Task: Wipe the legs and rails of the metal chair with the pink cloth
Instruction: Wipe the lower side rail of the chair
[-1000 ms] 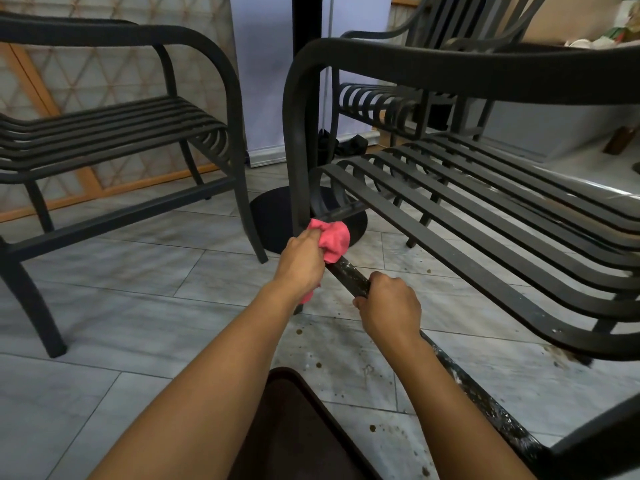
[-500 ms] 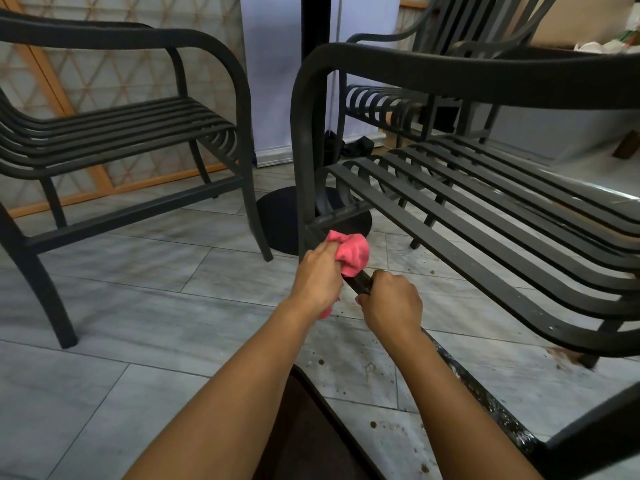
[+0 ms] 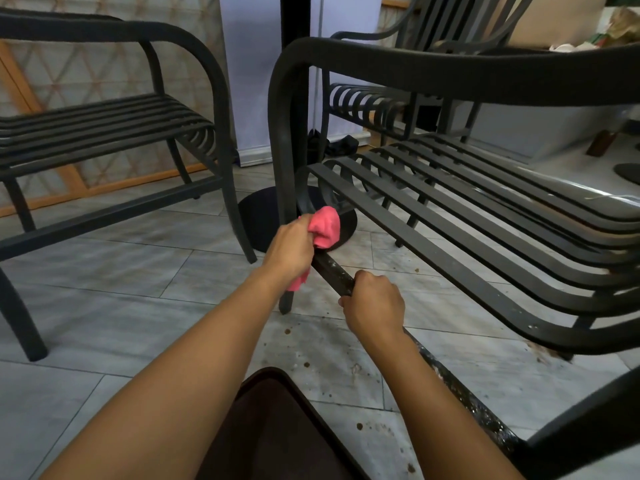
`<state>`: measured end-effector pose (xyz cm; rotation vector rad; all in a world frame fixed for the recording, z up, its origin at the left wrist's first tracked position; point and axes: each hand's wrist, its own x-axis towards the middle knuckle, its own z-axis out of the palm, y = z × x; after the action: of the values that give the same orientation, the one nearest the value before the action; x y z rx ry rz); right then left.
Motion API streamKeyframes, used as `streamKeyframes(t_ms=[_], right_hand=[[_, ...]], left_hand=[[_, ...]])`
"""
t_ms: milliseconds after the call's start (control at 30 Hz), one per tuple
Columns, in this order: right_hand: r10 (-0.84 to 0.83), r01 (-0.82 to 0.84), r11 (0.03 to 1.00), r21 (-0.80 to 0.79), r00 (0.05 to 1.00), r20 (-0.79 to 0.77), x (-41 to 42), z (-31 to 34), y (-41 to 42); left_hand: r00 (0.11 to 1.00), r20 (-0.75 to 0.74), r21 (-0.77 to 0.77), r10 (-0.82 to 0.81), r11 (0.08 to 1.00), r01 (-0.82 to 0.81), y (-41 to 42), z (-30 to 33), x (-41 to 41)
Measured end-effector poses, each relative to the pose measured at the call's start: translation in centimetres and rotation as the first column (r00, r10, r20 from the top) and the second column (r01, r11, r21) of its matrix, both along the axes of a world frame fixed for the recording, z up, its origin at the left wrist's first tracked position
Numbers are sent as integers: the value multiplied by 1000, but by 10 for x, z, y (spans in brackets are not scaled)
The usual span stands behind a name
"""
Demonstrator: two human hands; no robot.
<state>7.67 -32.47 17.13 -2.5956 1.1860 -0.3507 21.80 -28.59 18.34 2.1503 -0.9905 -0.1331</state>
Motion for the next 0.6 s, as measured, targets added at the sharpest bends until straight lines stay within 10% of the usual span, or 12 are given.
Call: streamKeyframes(t_ms=[600], right_hand=[[-5, 4, 992, 126, 1000, 12, -8, 4, -4]], left_hand=[[976, 215, 127, 39, 990, -68, -13, -21, -18]])
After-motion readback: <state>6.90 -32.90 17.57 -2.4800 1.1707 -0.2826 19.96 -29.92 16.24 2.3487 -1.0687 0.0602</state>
